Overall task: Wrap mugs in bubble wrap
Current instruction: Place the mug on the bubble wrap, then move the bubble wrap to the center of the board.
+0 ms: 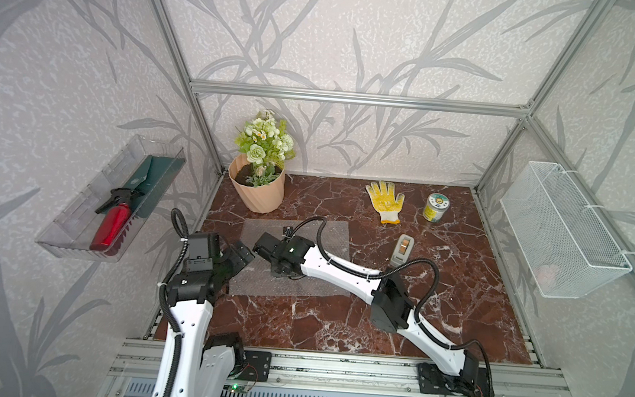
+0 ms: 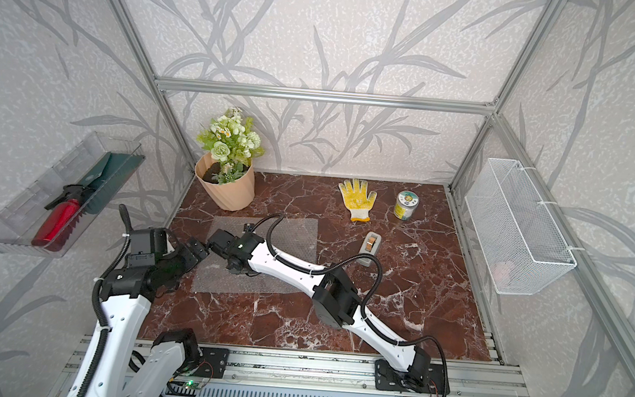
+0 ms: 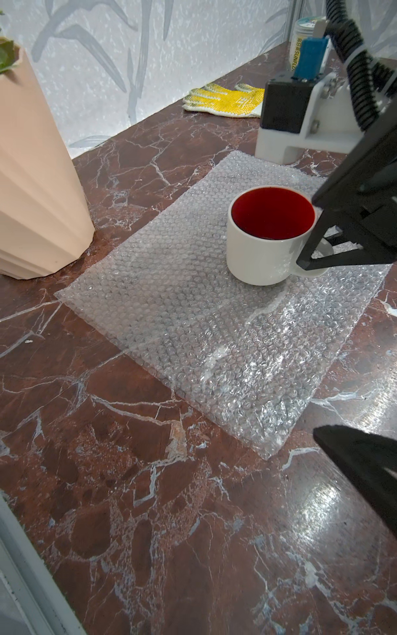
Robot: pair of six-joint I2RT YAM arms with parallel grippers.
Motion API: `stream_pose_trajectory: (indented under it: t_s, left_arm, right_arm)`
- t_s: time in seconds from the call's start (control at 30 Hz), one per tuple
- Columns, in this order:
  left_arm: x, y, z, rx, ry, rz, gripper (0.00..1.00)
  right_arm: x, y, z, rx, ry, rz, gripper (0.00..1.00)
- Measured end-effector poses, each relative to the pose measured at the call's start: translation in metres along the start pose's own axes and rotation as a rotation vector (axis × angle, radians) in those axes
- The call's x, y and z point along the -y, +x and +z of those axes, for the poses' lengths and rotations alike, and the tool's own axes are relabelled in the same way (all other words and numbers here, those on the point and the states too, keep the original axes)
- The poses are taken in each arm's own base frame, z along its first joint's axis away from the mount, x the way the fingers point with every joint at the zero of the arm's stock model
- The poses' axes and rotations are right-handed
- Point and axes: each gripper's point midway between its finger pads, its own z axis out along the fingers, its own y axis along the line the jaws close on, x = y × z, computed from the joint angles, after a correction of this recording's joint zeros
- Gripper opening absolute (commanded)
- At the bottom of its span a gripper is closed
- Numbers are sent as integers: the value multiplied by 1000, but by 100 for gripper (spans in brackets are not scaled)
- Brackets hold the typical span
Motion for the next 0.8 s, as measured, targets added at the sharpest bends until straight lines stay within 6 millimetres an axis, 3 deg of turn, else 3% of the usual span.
stream_pose_trajectory:
  t_s: [0.2,0.3,0.4,0.5,0.63,0.7,0.8]
  left_arm:
    - [-1,0,-1,5,-6,0,99]
    - [-1,0,-2,4,-3,3,99]
    - [2,2,-2,-7,19,11,99]
    - [7,4,-5,-12,46,18,99]
    - [17,5,-7,-20,103,41,99]
    - [25,7,-5,-40,139,55,99]
    - [38,12,1,-89,192,86,99]
  right_arm:
    - [-5,-8,-16,17,-37,1,55]
    - [-6,-16,-38,41,-64,-15,55]
    - [8,-15,-67,74,-83,-53,55]
    - [44,-2,-95,116,-122,-77,56]
    - [116,27,-114,114,-158,-24,54]
    - [152,31,-105,96,-168,56,52]
    - [203,44,-70,24,-188,203,50]
